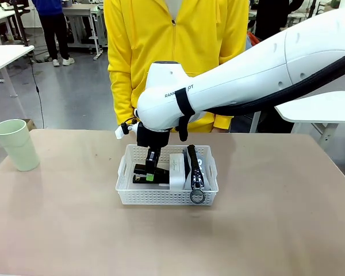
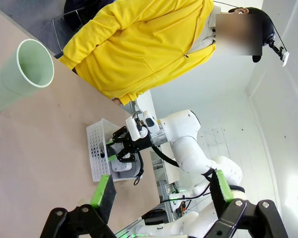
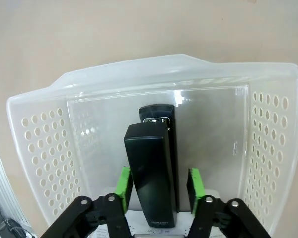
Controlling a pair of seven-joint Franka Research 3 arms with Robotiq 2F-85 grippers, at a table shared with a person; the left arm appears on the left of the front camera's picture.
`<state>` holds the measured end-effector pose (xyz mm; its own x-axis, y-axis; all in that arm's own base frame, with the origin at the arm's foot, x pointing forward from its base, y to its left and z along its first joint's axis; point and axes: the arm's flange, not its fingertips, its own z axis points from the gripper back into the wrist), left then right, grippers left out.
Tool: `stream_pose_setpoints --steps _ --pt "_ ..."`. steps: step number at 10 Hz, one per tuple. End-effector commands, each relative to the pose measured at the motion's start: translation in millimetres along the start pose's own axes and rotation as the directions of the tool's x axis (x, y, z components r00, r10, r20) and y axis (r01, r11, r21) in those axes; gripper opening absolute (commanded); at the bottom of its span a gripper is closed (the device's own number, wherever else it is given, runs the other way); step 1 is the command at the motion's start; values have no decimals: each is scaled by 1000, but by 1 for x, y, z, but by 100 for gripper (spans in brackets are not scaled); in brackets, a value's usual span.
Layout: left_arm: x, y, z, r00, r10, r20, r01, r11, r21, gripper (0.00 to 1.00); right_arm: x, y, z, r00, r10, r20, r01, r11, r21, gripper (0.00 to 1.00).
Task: Efficiently arrange items inside the basket to fit them all.
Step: Pick up the Stapler and place it inside the Organizing basket.
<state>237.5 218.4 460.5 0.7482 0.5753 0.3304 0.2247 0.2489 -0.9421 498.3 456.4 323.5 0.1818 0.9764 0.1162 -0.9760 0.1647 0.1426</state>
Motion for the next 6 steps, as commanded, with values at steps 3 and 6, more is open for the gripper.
stream_pose_setpoints --steps 3,6 --pt "2 -2 -1 1000 -14 12 15 1000 -25 100 3 0 4 1000 -6 -19 6 1000 -24 100" --pt "2 -2 -1 1000 -14 12 15 1000 -25 100 -2 6 15 1000 8 -3 -8 999 -40 100"
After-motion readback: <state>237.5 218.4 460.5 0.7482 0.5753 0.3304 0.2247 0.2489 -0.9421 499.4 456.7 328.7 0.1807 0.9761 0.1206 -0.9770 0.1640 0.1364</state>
